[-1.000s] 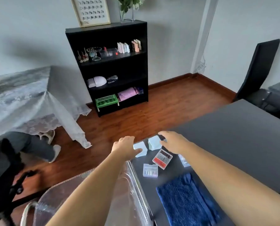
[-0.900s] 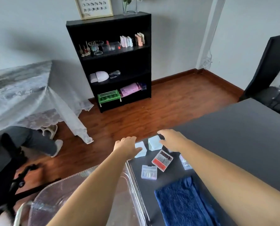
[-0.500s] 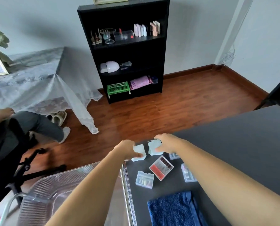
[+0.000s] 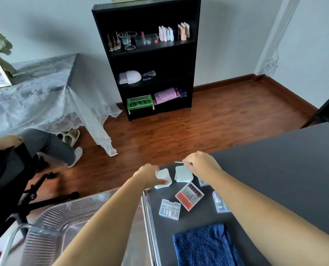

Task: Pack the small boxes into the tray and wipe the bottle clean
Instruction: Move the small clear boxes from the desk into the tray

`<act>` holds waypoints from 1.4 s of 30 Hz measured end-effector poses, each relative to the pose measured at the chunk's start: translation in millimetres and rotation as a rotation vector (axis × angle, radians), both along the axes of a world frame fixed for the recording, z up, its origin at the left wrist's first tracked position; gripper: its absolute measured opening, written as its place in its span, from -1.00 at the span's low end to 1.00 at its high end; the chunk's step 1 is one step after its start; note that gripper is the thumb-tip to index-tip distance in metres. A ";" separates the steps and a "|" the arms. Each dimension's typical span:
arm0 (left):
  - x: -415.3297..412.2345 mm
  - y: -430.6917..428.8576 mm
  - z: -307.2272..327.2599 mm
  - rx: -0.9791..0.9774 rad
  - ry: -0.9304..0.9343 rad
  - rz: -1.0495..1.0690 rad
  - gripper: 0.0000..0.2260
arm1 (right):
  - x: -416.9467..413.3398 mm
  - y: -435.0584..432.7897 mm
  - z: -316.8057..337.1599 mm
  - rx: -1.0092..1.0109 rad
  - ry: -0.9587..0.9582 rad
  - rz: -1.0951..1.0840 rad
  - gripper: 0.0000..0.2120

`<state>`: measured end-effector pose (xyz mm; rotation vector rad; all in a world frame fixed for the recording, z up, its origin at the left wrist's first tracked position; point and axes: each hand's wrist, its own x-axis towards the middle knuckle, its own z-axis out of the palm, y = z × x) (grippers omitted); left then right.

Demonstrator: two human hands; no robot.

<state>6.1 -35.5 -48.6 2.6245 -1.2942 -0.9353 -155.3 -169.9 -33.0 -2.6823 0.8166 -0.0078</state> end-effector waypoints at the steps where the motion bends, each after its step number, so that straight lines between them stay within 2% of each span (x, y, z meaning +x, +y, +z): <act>1: -0.1 0.4 -0.5 -0.005 -0.002 0.000 -0.43 | -2.0 2.3 -1.8 -0.073 -0.032 0.015 -0.72; 4: -0.7 1.1 -0.8 -0.015 -0.004 0.003 -0.43 | -9.1 8.0 -13.4 -0.263 -0.057 0.075 -0.72; 7: -1.0 1.6 -0.7 -0.018 0.008 0.010 -0.44 | -15.6 13.8 -18.9 -0.308 -0.018 0.109 -0.78; 9: -1.3 2.0 -0.9 -0.015 0.003 0.002 -0.43 | -20.5 16.3 -20.3 -0.344 -0.075 0.121 -0.84; 13: -1.4 2.7 -2.0 -0.022 0.008 0.007 -0.45 | -28.2 22.3 -20.3 -0.191 -0.035 0.105 -0.56; 16: -1.4 3.2 -2.0 -0.028 0.011 0.008 -0.45 | -24.9 18.1 -18.5 -0.096 -0.060 0.042 -0.66; 20: -1.3 3.4 -3.6 -0.017 0.022 -0.001 -0.43 | -10.6 8.3 -15.4 0.032 0.007 -0.007 -0.80; 24: 0.1 0.0 -5.5 0.009 -0.013 -0.042 -0.39 | 11.4 -4.6 -6.2 0.297 0.208 -0.066 -0.49; 26: 0.3 -3.0 -3.6 0.030 -0.028 -0.059 -0.38 | 22.8 -12.7 0.6 0.308 0.391 -0.003 -0.42; 28: 0.7 -5.6 -1.8 0.050 -0.034 -0.077 -0.39 | 31.0 -15.8 6.3 0.282 0.506 0.060 -0.43; 38: -3.7 -6.4 -2.5 0.046 0.050 -0.070 -0.42 | 43.6 -14.2 14.7 0.320 0.605 0.081 -0.59; 42: -7.1 -7.1 -1.2 0.067 0.032 -0.104 -0.50 | 43.4 -12.3 16.6 0.293 0.616 0.085 -0.59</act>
